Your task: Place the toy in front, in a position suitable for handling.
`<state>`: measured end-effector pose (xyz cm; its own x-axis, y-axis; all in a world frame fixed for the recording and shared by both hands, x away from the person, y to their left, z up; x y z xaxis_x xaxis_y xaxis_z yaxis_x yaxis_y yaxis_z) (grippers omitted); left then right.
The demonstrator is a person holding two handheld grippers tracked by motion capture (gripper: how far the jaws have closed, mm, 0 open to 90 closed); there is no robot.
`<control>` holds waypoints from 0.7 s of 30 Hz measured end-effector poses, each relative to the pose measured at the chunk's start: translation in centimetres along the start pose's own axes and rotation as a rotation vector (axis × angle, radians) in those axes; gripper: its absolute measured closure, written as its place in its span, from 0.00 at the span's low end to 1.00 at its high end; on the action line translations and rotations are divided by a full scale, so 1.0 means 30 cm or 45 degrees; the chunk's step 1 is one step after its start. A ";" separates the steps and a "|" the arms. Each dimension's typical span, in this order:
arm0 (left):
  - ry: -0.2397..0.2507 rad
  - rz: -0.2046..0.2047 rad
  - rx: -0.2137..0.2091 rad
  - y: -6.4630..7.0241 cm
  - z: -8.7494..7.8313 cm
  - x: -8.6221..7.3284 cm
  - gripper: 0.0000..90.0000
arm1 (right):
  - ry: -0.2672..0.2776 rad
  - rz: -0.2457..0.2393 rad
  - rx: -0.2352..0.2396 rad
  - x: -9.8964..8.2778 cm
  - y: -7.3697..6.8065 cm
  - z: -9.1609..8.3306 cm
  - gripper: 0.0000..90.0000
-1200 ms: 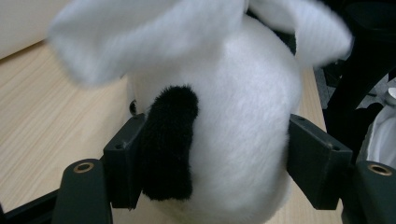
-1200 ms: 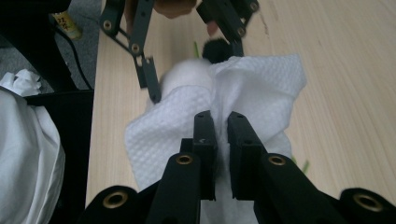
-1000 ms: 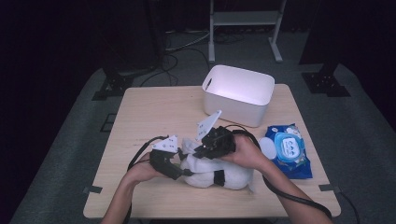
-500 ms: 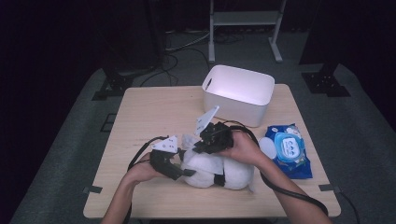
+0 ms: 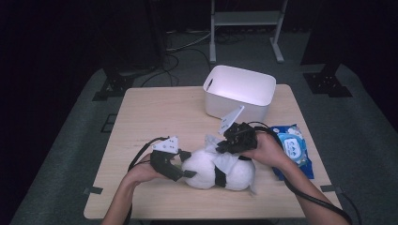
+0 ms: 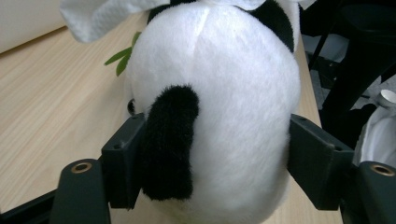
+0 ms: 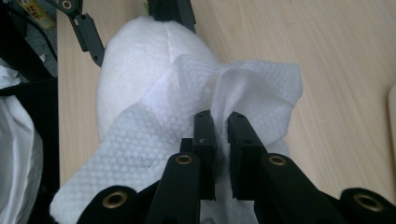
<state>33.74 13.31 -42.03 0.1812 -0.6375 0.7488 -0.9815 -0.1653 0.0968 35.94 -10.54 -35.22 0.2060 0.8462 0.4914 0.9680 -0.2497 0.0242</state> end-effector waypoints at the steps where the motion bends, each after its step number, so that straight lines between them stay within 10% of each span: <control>1: -0.003 -0.002 -0.002 0.000 0.000 0.002 0.29 | -0.003 -0.001 0.002 -0.003 -0.005 0.001 0.91; 16: -0.028 -0.039 -0.053 0.022 0.046 0.046 0.03 | 0.039 -0.043 0.058 -0.030 -0.071 0.015 0.91; 21: -0.014 0.015 -0.010 0.022 0.046 0.053 0.17 | 0.043 -0.036 0.039 -0.029 -0.067 0.016 0.91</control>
<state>33.48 11.15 -41.69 0.1706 -0.6478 0.7424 -0.9840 -0.1518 0.0936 33.89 -10.56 -36.12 0.1738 0.8362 0.5202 0.9775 -0.2107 0.0120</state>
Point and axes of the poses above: each handheld gripper's, and its own axes: z roughly forward along the jaws, x roughly out of its top, y roughly to its right, the point moved 2 cm from there along z, roughly forward along the jaws, and after that the axes turned 6 degrees about -y, right-handed, at the moved point
